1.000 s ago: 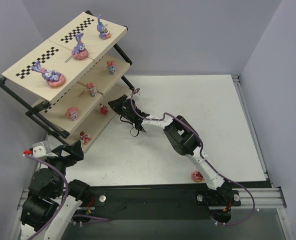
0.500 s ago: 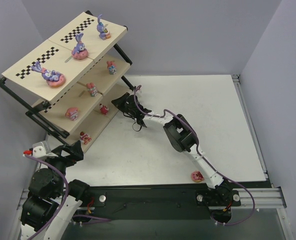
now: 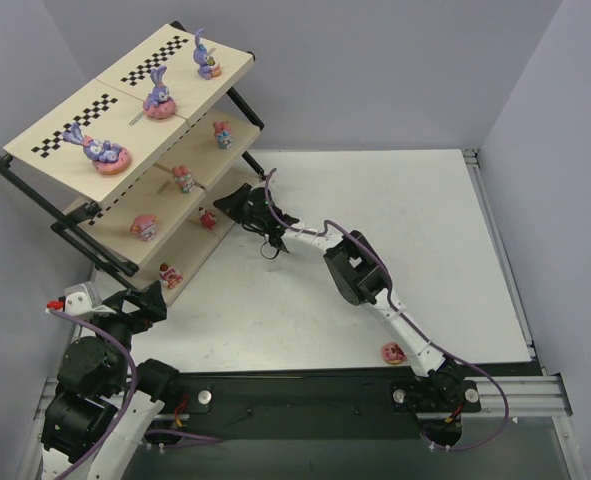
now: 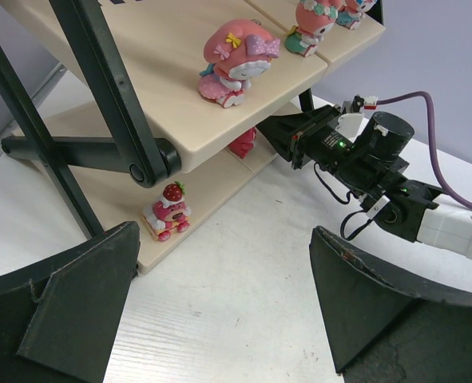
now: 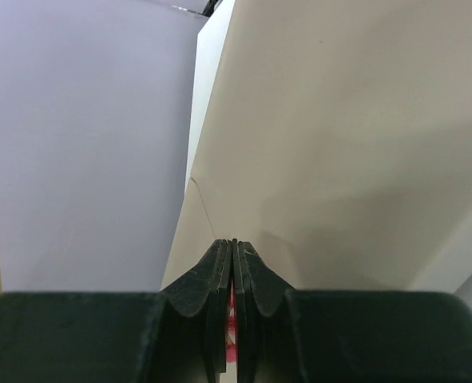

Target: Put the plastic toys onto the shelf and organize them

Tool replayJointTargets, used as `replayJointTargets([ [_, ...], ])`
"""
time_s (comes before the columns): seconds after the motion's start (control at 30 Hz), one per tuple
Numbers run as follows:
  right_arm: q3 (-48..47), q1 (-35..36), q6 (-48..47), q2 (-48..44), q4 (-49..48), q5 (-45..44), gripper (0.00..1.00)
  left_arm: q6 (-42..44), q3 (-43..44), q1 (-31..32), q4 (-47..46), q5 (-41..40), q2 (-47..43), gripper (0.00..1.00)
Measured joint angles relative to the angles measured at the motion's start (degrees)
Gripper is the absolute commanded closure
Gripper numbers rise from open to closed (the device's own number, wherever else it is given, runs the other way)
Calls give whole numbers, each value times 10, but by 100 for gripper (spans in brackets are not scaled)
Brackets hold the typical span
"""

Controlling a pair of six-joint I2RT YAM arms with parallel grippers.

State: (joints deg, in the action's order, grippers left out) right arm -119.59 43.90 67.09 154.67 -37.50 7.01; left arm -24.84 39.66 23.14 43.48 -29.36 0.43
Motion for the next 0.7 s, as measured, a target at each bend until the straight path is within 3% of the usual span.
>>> replayJointTargets([
  [0.7, 9, -4, 36, 21, -25, 56, 96, 0, 0, -3, 0, 0, 0, 3],
])
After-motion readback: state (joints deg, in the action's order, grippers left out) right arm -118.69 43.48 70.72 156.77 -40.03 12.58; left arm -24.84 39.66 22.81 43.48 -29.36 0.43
